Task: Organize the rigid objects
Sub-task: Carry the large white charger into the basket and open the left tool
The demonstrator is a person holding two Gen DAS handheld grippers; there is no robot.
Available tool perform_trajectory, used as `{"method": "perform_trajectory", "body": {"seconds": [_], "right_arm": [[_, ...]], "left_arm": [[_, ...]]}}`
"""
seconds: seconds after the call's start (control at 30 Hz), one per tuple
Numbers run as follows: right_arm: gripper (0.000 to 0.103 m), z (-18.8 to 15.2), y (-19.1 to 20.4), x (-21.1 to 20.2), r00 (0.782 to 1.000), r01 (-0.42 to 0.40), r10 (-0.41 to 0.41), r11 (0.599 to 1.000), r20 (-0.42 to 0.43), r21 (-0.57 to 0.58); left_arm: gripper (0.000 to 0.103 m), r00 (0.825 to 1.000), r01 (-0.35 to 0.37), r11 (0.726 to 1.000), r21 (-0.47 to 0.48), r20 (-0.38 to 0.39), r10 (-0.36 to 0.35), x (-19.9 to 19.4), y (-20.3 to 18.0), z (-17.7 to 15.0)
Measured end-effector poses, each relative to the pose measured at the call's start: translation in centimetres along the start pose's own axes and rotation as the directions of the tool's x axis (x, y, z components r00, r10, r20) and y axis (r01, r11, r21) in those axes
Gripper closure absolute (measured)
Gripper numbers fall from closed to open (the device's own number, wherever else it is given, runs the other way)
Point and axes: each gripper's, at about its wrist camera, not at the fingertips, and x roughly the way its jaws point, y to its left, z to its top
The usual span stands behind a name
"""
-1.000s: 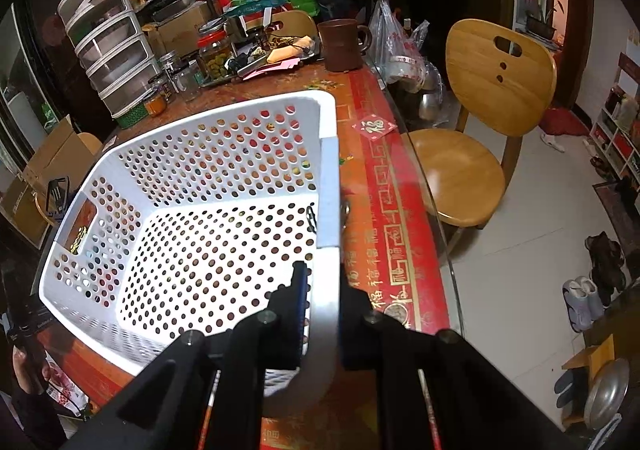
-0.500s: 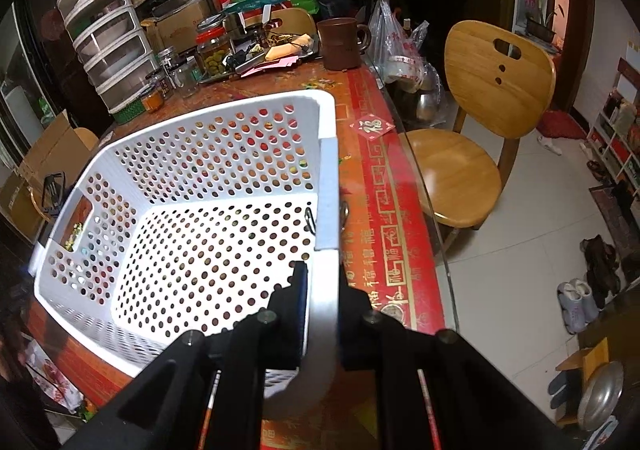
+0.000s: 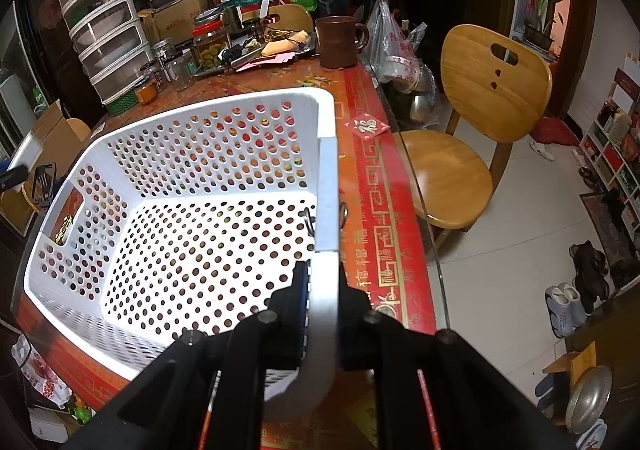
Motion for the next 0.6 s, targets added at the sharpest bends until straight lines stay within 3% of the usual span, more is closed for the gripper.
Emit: {"method": "perform_trajectory", "body": {"seconds": [0.1,0.2,0.33,0.6], "right_arm": [[0.094,0.0,0.0,0.0,1.0,0.003,-0.003,1.0,-0.002,0.0],[0.094,0.1,0.0,0.1,1.0,0.003,-0.003,1.0,-0.003,0.002],[0.094,0.1,0.1,0.1,1.0,0.007,-0.007,1.0,-0.003,0.003],[0.094,0.0,0.3,0.0,1.0,0.01,-0.01,1.0,-0.004,-0.004]], "left_arm": [[0.056,0.998,0.048,0.998,0.029,-0.052,-0.046,1.9,-2.2,1.5],[0.056,0.994,0.048,0.996,0.073,-0.105,-0.04,4.2,-4.6,2.4],[0.056,0.971,0.073,0.987,0.14,-0.237,-0.038,8.1,-6.9,2.4],[0.056,0.936,0.058,0.981,0.185,-0.352,0.011,11.6,-8.0,1.0]]}}
